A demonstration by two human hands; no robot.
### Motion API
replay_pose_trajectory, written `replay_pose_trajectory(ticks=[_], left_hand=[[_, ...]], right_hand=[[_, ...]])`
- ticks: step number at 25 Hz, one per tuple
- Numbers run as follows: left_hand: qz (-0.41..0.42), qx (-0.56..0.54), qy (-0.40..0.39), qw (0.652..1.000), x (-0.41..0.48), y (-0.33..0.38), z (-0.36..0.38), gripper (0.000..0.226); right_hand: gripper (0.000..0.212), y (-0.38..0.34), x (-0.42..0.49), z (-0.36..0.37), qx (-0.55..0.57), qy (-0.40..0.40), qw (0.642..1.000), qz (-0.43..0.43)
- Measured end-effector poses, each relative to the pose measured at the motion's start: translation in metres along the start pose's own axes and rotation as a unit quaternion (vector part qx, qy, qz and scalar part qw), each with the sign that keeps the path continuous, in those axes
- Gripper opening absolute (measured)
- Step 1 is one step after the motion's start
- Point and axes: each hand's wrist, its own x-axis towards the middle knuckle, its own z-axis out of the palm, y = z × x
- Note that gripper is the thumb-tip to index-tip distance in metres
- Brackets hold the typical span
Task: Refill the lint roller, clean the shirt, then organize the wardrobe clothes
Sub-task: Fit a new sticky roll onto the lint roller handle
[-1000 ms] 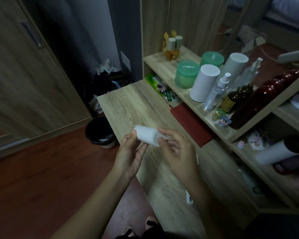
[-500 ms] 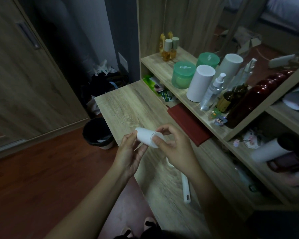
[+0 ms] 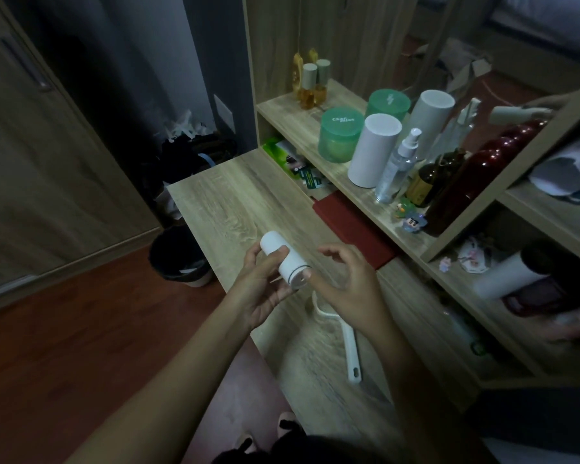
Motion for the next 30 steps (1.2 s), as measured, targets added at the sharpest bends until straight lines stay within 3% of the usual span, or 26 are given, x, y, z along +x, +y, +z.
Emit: replay_pose_trajectory(ticks=[4, 9, 14, 18, 22, 25, 27, 30], left_hand=[[-0.027, -0.044, 0.033, 0.998, 0.01, -0.019, 0.002, 0.047], [-0.091, -0.128, 0.037, 0.987, 0.02, -0.048, 0.016, 0.036], [-0.113, -0.1, 0.01, 0.989, 0.025, -0.038, 0.02, 0.032], [-0.113, -0.099, 0.008, 0.989, 0.028, -0.041, 0.011, 0.074], [-0.107, -0.104, 0.025, 0.988, 0.028, -0.042, 0.005, 0.068], [-0.098, -0.108, 0.05, 0.988, 0.029, -0.038, 0.0, 0.057], [-0.094, -0.109, 0.056, 0.988, 0.029, -0.035, -0.003, 0.057], [-0.093, -0.105, 0.06, 0.988, 0.028, -0.032, -0.004, 0.054]], right_hand=[[0.02, 0.024, -0.006, 0.016, 0.044, 0.042, 0.996, 0.063], [0.026, 0.033, -0.01, 0.029, 0.002, 0.09, 0.995, 0.052], [0.021, 0.036, 0.001, 0.013, -0.034, 0.089, 0.994, 0.044], [0.013, 0.042, 0.006, 0.009, -0.028, 0.063, 0.994, 0.09], [0.009, 0.051, 0.004, 0.012, -0.016, 0.04, 0.998, 0.052], [0.013, 0.066, -0.004, 0.01, -0.003, 0.157, 0.974, 0.164], [0.031, 0.086, -0.014, 0.017, -0.102, 0.228, 0.922, 0.297], [0.058, 0.111, -0.024, 0.036, -0.141, 0.172, 0.866, 0.447]])
